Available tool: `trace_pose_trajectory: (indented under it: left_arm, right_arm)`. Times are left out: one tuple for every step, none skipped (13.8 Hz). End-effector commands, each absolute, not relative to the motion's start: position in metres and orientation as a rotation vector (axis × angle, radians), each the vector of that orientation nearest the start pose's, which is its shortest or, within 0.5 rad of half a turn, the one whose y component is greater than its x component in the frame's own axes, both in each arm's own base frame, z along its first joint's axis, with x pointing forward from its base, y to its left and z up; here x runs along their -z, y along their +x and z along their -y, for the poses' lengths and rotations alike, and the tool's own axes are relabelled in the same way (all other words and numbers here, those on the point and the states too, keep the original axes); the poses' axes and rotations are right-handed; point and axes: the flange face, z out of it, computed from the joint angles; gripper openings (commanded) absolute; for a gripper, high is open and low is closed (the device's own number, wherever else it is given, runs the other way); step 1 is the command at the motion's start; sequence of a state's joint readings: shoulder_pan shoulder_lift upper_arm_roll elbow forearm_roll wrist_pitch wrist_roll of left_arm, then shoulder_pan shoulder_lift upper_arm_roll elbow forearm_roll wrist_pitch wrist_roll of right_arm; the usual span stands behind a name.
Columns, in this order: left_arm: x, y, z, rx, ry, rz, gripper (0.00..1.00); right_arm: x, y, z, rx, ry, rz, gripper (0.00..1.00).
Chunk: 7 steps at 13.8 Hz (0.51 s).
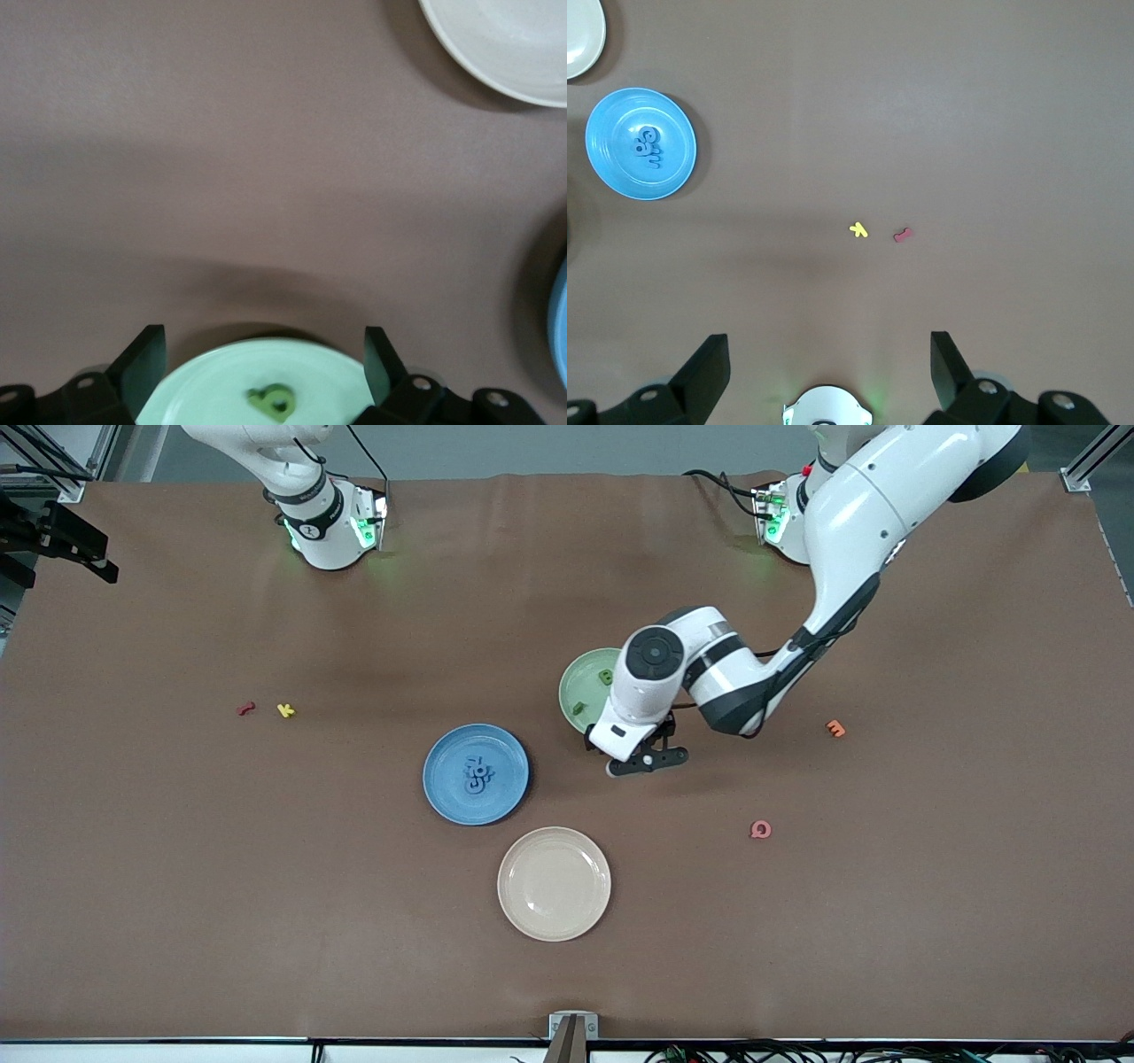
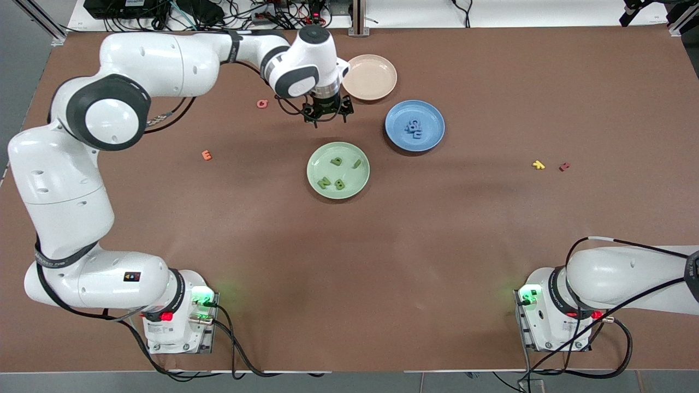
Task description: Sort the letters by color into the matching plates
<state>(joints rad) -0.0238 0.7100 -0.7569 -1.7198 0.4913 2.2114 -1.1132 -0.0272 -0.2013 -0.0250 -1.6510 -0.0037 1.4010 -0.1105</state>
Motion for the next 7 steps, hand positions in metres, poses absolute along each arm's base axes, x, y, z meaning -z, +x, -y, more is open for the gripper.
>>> trace_pose_trajectory:
  left_arm:
    - [-0.297,0.528,0.359,-0.13,-3.193,0.147,0.99]
    - [-0.301,0.533,0.34,-0.159,-3.206,0.116,0.99]
    - [-0.304,0.538,0.321,-0.167,-3.211,0.09,0.99]
    - [-0.306,0.541,0.302,-0.17,-3.21,0.07,0.98]
    - [-0.311,0.546,0.279,-0.169,-3.215,0.035,0.98]
    - [-0.319,0.552,0.255,-0.161,-3.231,0.02,0.98]
    - [-0.331,0.558,0.232,-0.165,-3.239,-0.001,0.98]
  right_arm:
    - [-0.68,0.473,0.022,-0.065,-3.12,0.113,1.0]
    - [-0.681,0.474,0.022,-0.063,-3.122,0.115,1.0]
    - [-0.681,0.474,0.021,-0.063,-3.122,0.118,1.0]
    - [-0.681,0.474,0.021,-0.063,-3.122,0.118,1.0]
    - [-0.681,0.474,0.022,-0.061,-3.124,0.115,1.0]
    - [-0.683,0.475,0.023,-0.051,-3.124,0.122,1.0]
    - [-0.687,0.477,0.024,-0.039,-3.125,0.125,1.0]
